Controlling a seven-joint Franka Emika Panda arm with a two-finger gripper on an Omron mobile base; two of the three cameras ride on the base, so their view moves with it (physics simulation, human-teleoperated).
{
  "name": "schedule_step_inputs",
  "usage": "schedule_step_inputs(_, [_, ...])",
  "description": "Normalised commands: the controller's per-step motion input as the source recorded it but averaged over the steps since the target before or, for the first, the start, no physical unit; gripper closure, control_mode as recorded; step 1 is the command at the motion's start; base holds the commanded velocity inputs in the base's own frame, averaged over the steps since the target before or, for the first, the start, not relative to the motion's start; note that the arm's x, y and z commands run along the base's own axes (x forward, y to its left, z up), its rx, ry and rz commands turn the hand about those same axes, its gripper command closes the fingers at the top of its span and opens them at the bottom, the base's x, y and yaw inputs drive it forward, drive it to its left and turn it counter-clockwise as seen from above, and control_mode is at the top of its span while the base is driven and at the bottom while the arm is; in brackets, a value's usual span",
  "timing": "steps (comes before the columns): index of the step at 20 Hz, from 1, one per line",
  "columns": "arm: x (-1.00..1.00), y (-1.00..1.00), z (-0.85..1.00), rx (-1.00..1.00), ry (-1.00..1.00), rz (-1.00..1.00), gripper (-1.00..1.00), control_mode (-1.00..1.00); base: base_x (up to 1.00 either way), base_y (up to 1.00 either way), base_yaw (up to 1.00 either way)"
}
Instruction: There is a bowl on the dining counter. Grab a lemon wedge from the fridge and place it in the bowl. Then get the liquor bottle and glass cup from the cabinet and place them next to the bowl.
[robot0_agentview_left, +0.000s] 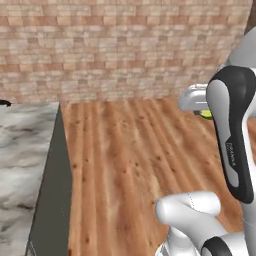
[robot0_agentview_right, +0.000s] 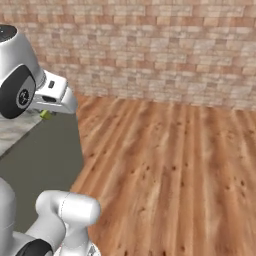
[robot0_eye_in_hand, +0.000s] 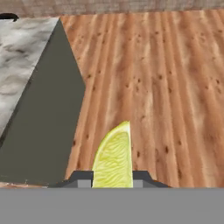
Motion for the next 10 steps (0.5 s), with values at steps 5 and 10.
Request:
schedule_step_inputs(5, [0.00,0.00,0.00,0.00,0.00,0.00,1.00,1.00,1.00,-0.69,0.35])
schedule_step_inputs(10, [0.00,0.00,0.00,0.00,0.00,0.00,1.00,1.00,1.00,-0.49,0.41])
